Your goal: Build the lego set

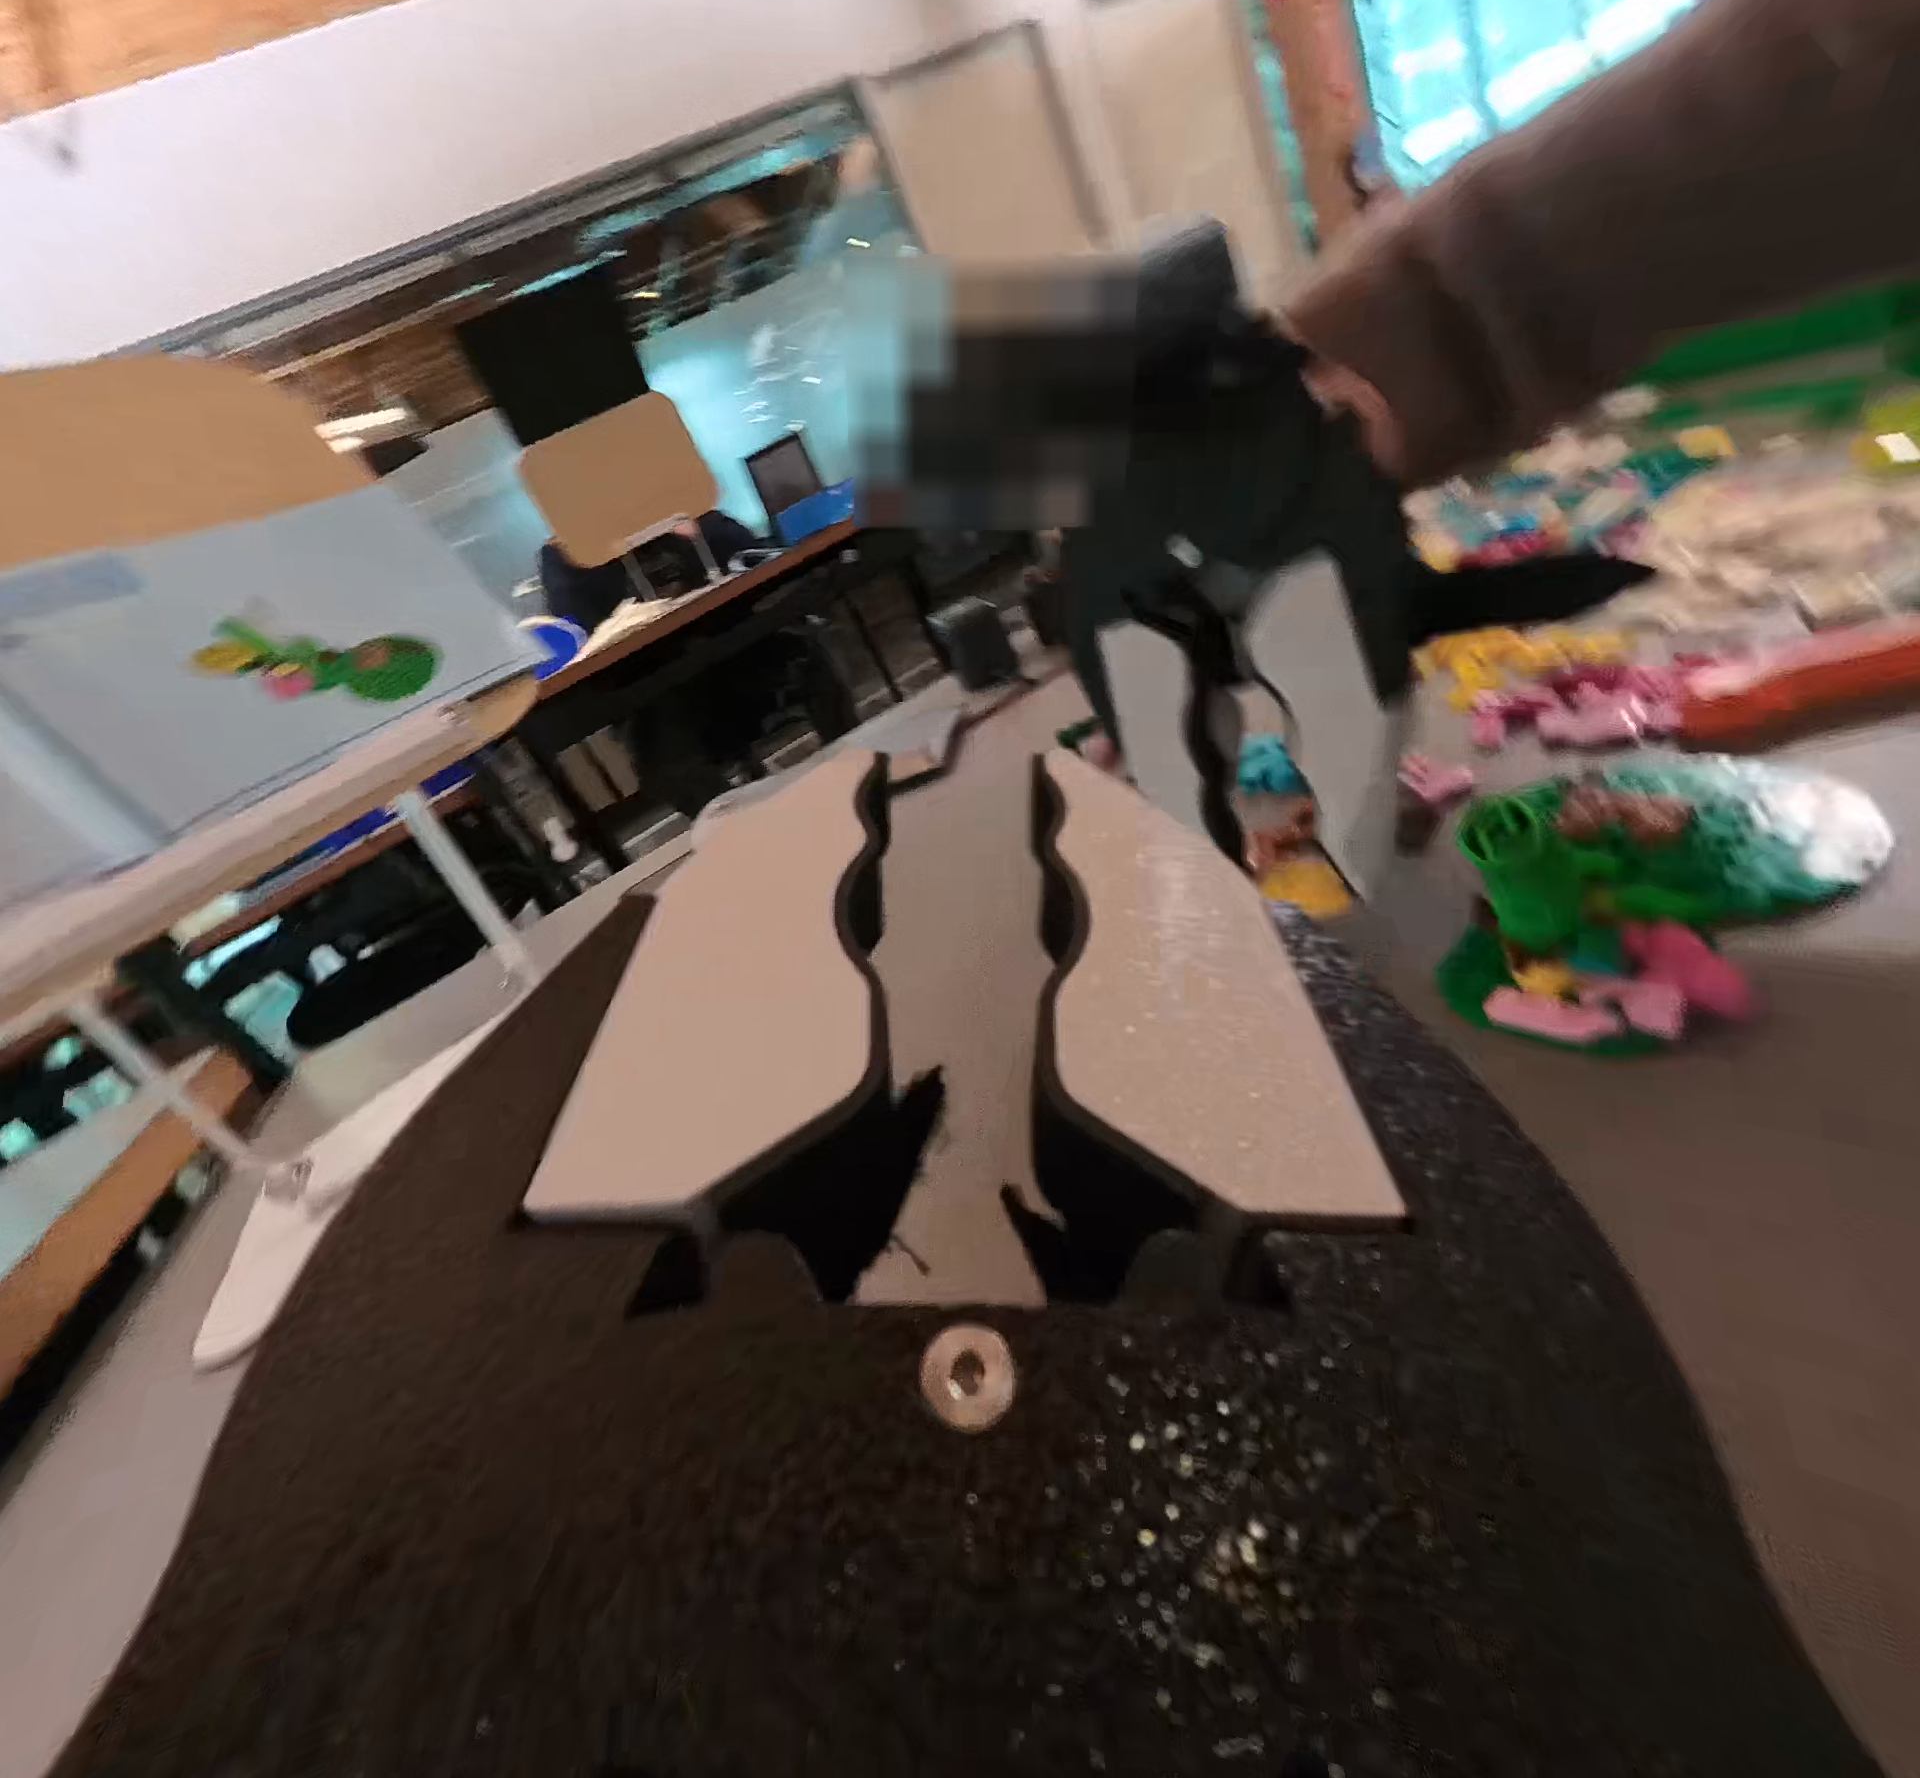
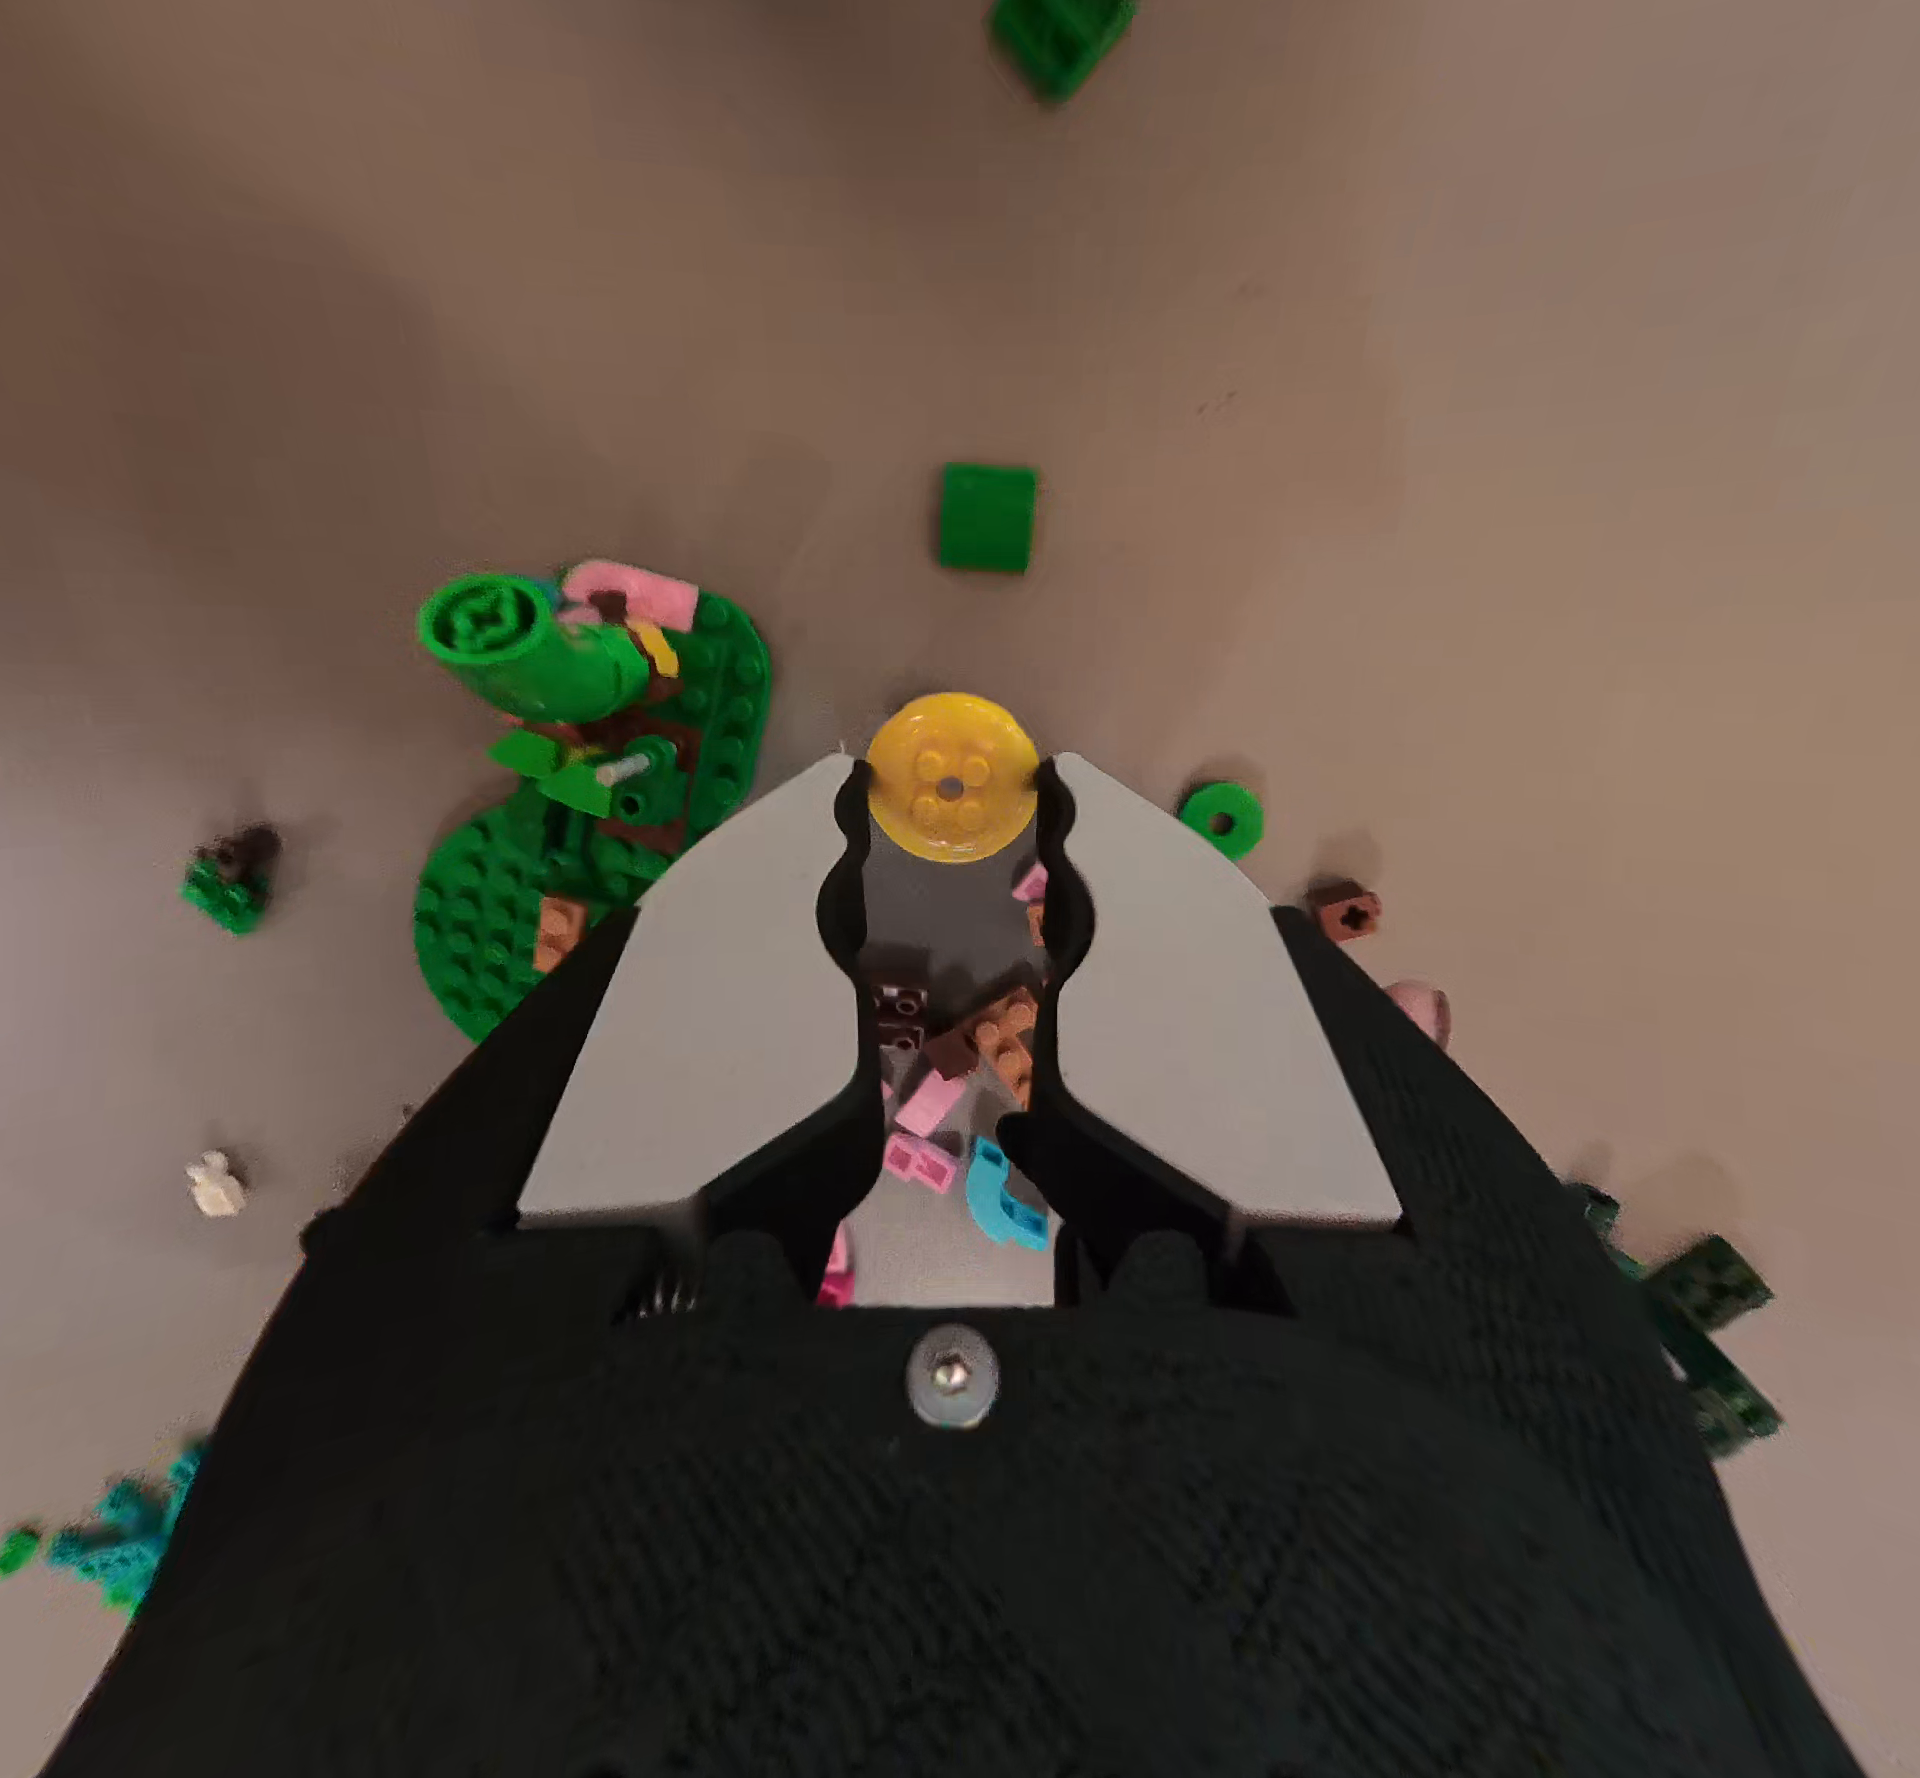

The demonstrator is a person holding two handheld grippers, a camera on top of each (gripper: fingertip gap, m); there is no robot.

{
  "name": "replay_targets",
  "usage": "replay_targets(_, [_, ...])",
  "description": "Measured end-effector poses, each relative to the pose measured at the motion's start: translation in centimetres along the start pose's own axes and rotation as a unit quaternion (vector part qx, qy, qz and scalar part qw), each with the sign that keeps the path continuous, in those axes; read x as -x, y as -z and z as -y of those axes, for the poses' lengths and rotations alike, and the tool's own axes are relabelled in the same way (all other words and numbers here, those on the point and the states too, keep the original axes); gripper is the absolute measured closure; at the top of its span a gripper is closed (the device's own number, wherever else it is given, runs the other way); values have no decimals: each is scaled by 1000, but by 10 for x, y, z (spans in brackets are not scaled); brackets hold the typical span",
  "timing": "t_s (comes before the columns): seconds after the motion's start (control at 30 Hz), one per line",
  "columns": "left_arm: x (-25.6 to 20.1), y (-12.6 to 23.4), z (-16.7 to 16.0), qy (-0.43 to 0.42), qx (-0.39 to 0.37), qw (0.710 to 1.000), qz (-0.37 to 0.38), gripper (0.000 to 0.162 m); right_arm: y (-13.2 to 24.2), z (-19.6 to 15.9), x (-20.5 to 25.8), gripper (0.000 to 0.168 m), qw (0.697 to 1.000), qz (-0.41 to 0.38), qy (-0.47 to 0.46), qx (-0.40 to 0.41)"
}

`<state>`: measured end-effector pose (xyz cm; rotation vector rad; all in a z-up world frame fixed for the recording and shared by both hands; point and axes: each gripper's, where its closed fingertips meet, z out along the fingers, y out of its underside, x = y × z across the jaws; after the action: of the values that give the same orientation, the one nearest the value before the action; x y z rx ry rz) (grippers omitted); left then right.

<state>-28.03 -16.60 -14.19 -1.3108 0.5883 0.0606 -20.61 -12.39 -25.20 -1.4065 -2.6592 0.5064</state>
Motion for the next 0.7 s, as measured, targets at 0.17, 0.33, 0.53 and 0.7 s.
replay_targets(0.17, [-29,-3,-20,-176,60,981,-53,99,37,38,4,139,992,17,-22,-122])
replay_targets(0.33, [-47,-4,-15,-268,34,961,-56,128,50,61,24,139,989,48,1,-137])
replay_targets(0.53, [-66,-3,-17,-302,22,949,-91,140,37,66,44,139,992,71,30,-105])
replay_targets(0.7, [-62,-4,-17,-328,25,942,-67,153,36,75,44,139,989,60,30,-130])
